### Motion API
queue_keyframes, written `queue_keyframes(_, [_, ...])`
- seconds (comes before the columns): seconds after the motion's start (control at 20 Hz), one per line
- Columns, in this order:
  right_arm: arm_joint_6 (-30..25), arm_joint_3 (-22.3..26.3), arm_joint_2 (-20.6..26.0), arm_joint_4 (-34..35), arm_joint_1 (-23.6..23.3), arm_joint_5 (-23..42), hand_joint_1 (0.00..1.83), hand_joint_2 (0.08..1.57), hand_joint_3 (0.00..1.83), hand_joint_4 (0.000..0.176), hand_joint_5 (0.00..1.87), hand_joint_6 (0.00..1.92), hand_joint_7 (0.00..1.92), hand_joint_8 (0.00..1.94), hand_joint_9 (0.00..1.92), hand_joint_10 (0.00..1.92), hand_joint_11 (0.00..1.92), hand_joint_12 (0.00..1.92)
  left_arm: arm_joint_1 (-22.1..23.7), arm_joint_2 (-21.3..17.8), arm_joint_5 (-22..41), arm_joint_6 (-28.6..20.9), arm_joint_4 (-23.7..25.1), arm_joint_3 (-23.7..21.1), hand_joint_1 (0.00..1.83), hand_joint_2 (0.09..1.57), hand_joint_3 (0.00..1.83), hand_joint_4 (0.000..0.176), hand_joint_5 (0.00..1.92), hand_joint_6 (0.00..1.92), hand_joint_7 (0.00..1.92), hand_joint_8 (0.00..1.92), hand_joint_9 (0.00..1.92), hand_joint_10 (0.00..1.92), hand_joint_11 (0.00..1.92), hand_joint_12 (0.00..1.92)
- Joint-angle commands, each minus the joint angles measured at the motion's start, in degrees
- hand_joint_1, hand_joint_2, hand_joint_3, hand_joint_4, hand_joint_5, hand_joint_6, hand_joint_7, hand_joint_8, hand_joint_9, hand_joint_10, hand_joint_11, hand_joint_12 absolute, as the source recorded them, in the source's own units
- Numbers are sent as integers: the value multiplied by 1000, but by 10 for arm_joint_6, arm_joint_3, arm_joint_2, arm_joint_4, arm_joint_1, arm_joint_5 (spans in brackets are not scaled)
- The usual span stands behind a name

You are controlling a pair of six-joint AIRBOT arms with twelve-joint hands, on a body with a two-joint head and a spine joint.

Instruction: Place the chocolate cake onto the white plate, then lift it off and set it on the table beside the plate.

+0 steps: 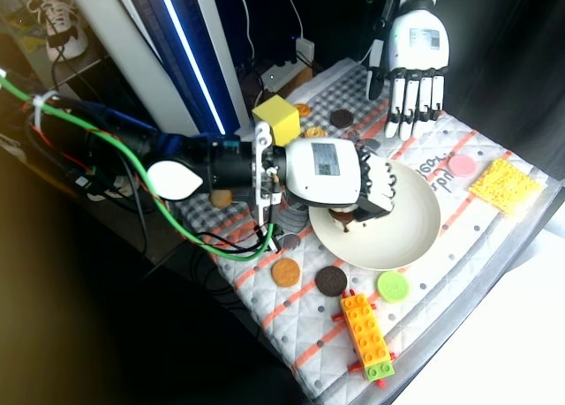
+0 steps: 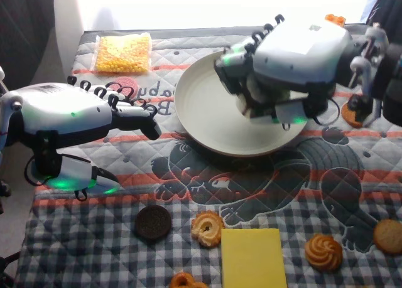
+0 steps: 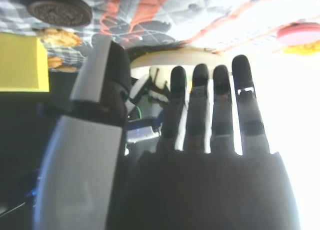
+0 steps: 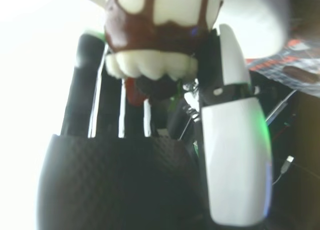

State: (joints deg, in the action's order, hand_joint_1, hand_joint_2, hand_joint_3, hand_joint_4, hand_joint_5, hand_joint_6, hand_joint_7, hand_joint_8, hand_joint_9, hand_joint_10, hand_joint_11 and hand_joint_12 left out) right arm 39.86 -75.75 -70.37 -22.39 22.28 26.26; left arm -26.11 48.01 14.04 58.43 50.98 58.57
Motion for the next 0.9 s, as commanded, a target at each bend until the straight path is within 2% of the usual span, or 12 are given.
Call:
queue_keyframes(0.0, [1,2,2,10,-12,70,1349,1272,0,0,193,1430,244,1532,335,1795,350,1921,6,-1,37,-2,-10,1,907,1174,0,0,105,683,213,67,0,487,0,1154])
queue_keyframes(0.1, [1,15,9,10,-21,85,1187,1275,0,0,184,1227,222,1182,155,1502,109,1921,6,-1,37,-2,-11,1,914,1172,0,0,80,757,209,87,0,527,0,1276])
queue_keyframes(0.15, [1,23,20,10,-23,92,1072,1319,0,0,499,1496,314,1246,281,1571,216,1921,6,-1,37,-2,-11,1,919,1173,0,0,70,770,206,99,0,520,0,1256])
queue_keyframes(0.2, [1,35,35,10,-23,99,1034,1387,16,0,468,1723,461,1650,319,1775,342,1921,6,-1,36,-2,-11,1,928,1171,0,0,66,782,203,110,0,538,0,1254])
queue_keyframes(0.25, [1,44,42,10,-23,101,1217,1350,4,0,206,1690,534,1684,349,1815,422,1921,6,-1,35,-2,-11,1,927,1167,0,0,72,779,211,125,0,601,0,1282])
queue_keyframes(0.3, [1,58,55,10,-23,108,1042,1411,17,0,389,1809,479,1761,271,1868,371,1921,5,-1,35,-2,-12,1,914,1165,0,3,81,754,200,160,0,607,0,1302])
queue_keyframes(0.35, [1,71,69,10,-23,115,1353,1343,32,0,236,1793,430,1762,492,1814,370,1921,5,-1,35,-2,-13,0,908,1160,0,12,75,754,180,181,0,567,0,1255])
queue_keyframes(0.5, [1,117,116,-13,-11,125,1425,1361,9,0,37,1444,366,1787,552,1870,484,1921,0,-3,34,-2,-20,1,906,1165,0,0,67,759,52,479,0,584,0,1221])
queue_keyframes(0.55, [-1,131,127,-21,-7,128,1423,1372,8,0,7,1673,334,1863,525,1827,436,1921,0,-4,35,-2,-21,1,908,1174,1,0,62,755,26,531,0,600,0,1242])
queue_keyframes(0.65, [-48,143,150,-55,6,141,1038,1437,14,0,300,1891,466,1774,382,1900,607,1921,-2,-5,35,-2,-23,1,916,1172,0,0,93,744,21,609,0,792,0,1521])
queue_keyframes(0.75, [-133,146,171,-101,29,152,1096,1410,0,0,383,1732,569,1790,634,1913,829,1921,-3,-6,34,-2,-25,1,912,1165,0,0,125,686,38,587,0,750,0,1491])
queue_keyframes(0.85, [-141,154,182,-110,41,152,1050,1403,0,0,438,1696,568,1784,495,1921,663,1921,-4,-6,34,-2,-28,2,887,1162,0,3,133,666,46,587,0,754,0,1531])
